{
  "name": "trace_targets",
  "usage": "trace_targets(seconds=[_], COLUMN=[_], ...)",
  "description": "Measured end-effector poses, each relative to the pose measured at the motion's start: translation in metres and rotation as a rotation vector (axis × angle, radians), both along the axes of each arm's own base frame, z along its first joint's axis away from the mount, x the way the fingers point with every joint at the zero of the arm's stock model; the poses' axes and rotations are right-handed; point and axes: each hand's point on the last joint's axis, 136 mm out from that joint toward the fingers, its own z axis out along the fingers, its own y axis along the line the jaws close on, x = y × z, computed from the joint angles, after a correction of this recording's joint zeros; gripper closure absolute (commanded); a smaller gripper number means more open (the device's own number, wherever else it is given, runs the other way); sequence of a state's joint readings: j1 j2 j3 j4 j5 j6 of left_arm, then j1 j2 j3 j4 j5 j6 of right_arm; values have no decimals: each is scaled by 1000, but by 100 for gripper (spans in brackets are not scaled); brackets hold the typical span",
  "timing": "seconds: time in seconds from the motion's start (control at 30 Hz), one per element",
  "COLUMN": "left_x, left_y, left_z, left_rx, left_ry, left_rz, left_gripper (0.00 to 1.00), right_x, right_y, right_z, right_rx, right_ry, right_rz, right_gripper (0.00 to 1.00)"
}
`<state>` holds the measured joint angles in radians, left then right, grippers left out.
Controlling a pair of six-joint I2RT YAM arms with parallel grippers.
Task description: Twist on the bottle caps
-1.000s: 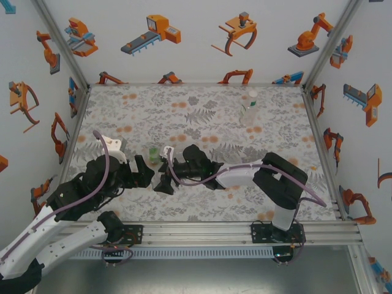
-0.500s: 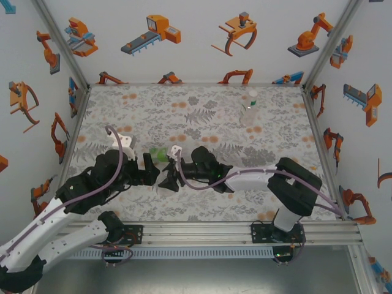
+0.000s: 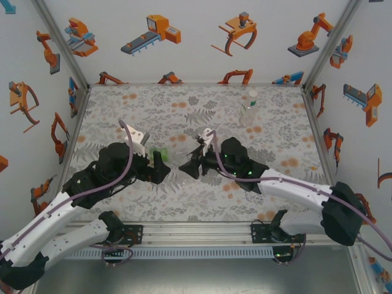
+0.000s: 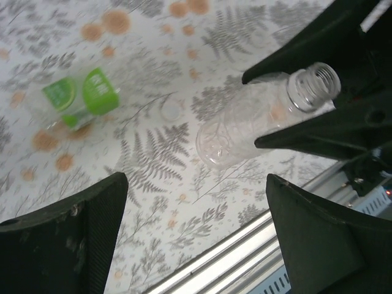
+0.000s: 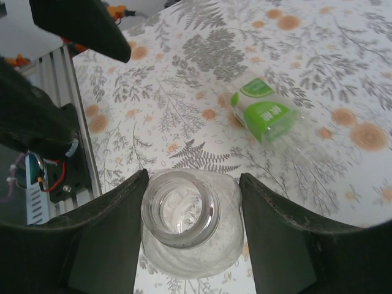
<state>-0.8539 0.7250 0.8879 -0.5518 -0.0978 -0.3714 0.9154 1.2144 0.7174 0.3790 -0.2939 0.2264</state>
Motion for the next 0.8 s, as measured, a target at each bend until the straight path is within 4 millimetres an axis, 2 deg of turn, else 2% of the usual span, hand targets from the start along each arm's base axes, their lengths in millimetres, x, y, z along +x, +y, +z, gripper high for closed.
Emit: trace_targets(seconds=[0.17, 0.3, 0.43, 0.8], left_x=[-17, -31, -39, -35], left_y=[-27, -43, -53, -86], left_z=[16, 26, 30, 29], left_rx=[-61, -89, -112, -158], left_ry=[-109, -211, -287, -331], left_rz=[-213, -363, -455, -549], left_gripper=[14, 11, 9, 9], right_x=[4, 7, 10, 10], right_y=[-21, -29, -34, -39], right_z=[22, 48, 66, 64], right_rx=[-9, 27, 73, 166], right_ry=[102, 190, 295, 555], right_rz=[-96, -164, -218, -318], right_gripper=[76, 80, 81, 85])
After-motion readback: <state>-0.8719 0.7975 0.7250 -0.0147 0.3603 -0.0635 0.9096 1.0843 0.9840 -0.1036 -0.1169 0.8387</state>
